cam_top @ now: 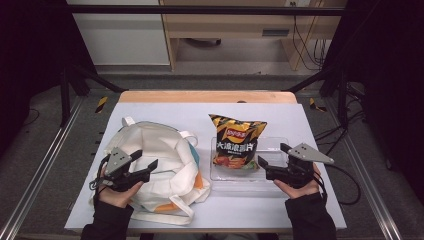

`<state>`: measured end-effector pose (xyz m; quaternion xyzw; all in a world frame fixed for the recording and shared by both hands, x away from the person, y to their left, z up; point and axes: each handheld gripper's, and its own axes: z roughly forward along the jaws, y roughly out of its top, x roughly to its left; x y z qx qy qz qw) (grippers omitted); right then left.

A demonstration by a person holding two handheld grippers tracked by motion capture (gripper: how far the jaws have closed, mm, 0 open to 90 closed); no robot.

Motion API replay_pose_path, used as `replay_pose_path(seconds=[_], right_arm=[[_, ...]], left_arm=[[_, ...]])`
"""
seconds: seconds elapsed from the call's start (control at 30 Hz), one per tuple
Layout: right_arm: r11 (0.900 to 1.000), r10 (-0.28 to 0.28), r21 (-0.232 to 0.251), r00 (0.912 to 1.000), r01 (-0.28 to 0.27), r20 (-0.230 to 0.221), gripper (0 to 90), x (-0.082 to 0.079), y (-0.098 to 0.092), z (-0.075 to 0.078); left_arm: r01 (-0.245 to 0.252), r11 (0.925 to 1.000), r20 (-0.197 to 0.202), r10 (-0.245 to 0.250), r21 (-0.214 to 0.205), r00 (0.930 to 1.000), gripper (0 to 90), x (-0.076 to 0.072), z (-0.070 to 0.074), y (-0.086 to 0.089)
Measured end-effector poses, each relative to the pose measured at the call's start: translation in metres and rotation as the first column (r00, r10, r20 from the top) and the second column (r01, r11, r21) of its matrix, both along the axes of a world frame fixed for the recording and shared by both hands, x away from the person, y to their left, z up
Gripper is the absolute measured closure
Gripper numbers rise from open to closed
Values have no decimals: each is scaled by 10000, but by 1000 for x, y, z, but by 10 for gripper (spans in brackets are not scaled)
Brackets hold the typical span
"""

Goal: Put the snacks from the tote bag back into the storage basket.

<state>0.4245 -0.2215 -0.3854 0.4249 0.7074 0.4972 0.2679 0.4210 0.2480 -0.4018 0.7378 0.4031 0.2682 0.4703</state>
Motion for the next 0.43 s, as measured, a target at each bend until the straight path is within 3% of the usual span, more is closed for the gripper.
replay_pose_path(seconds=[0.43], right_arm=[[9996,266,-114,9996,-265,69,94,-13,-10,-10]], left_arm=[[-437,9987,-149,433,-251,9990,335,-14,-10,31]])
